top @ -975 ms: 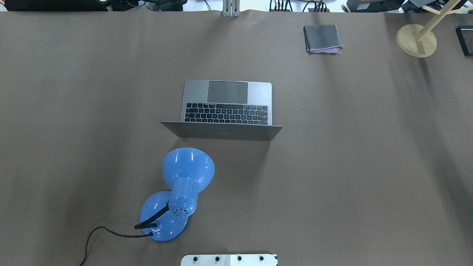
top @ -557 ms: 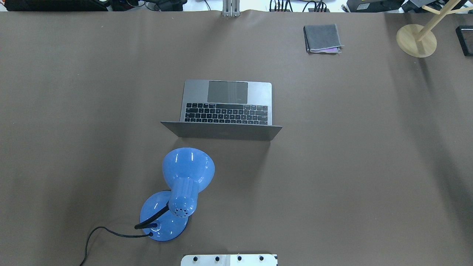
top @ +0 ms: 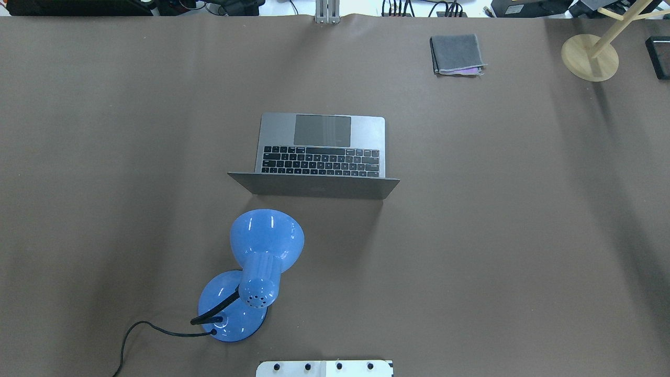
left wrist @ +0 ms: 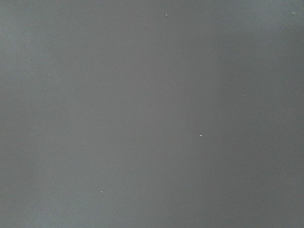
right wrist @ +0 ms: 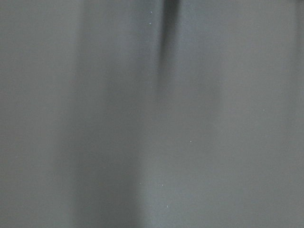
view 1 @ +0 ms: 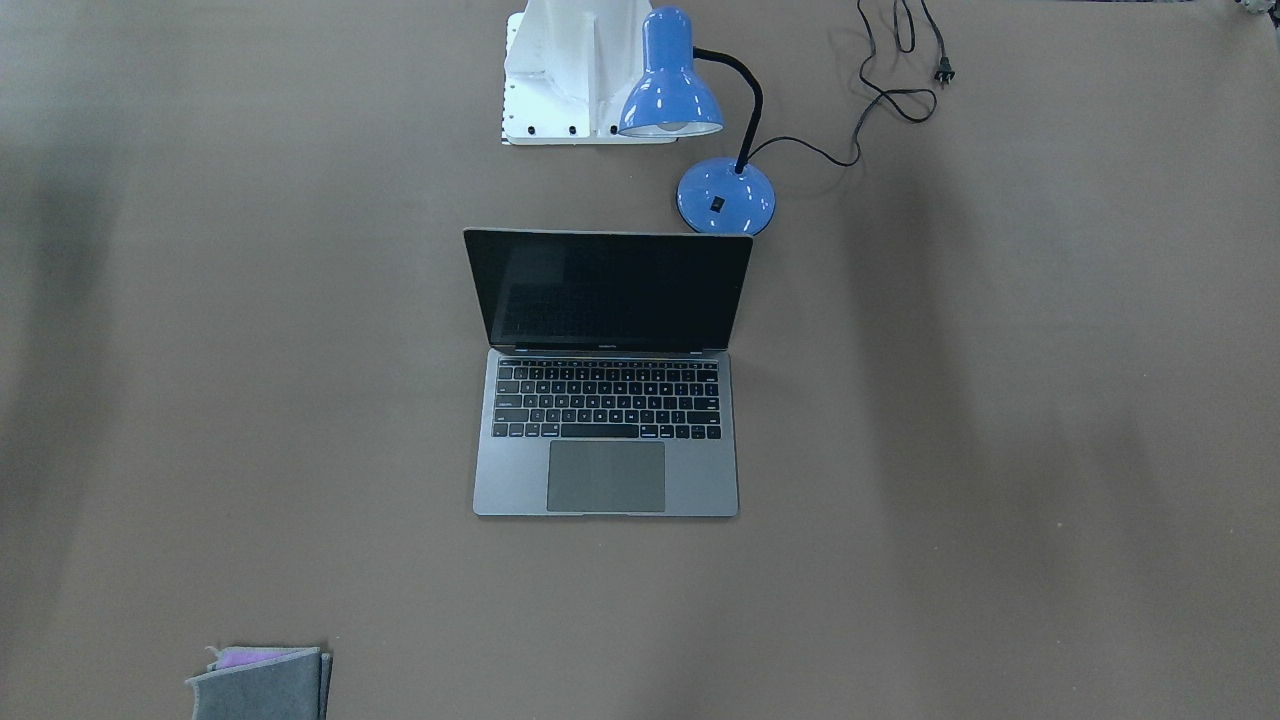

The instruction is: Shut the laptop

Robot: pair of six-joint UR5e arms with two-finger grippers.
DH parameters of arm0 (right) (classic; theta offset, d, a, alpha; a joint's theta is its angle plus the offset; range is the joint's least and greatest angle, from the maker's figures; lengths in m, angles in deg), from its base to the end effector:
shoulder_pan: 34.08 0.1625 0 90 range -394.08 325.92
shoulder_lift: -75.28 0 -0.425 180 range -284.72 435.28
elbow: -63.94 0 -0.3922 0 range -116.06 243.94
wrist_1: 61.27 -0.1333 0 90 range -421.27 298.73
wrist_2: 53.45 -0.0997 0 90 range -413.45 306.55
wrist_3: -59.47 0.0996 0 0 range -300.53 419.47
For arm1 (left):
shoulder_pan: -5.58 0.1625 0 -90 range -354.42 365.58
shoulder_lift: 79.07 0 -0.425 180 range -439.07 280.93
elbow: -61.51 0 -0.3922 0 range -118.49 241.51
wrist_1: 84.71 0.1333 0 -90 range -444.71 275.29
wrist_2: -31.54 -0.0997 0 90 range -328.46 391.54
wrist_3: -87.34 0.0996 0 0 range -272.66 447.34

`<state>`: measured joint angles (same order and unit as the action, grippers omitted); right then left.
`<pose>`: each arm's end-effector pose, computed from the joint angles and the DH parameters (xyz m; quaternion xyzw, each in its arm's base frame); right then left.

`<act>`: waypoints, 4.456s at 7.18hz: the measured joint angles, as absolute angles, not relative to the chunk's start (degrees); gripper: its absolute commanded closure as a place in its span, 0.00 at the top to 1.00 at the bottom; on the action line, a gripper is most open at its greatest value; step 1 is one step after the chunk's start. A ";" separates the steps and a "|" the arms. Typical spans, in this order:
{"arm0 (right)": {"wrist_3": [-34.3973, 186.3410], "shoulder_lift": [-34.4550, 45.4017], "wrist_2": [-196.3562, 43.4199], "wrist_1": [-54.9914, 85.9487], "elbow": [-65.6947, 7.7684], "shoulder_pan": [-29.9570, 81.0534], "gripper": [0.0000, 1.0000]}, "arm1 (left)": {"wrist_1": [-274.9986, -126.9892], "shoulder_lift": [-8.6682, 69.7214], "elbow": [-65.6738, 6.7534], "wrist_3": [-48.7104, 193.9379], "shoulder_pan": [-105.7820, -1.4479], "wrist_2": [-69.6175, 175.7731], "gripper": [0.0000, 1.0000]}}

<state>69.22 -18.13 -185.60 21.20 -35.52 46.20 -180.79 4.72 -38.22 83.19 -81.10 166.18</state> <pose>-0.0154 -0.4833 0.5938 0.0484 -0.3706 -0.0423 0.9266 -0.0368 -0.4585 0.6142 0.0526 0.3827 0.0251 0.9220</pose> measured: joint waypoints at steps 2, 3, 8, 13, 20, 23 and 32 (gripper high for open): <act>69.71 -18.14 -185.82 21.23 -35.44 46.17 1.00 | -180.91 4.80 -37.61 82.94 -81.12 166.33 0.98; 69.82 -18.14 -185.87 21.20 -35.46 46.16 1.00 | -180.94 4.74 -37.74 82.32 -81.16 166.55 0.98; 69.91 -18.52 -186.41 19.92 -35.33 45.97 1.00 | -181.58 5.39 -39.38 72.64 -80.91 167.14 0.97; 75.42 -18.49 -192.45 13.00 -35.90 42.83 0.99 | -183.49 7.41 -41.23 64.74 -77.97 173.77 0.97; 135.81 -10.90 -190.84 -2.95 -52.55 14.76 0.00 | -194.56 17.87 -53.93 22.41 -51.29 173.02 0.00; 144.70 -2.97 -183.72 -2.46 -52.84 5.25 0.00 | -194.26 25.53 -52.90 16.15 -40.60 166.98 0.00; 146.25 6.66 -175.12 -0.80 -47.57 4.15 0.00 | -194.05 35.83 -46.99 13.56 -35.69 164.45 0.00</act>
<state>146.25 6.66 -175.12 -0.80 -47.57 4.15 -194.05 35.83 -46.99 13.56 -35.69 164.45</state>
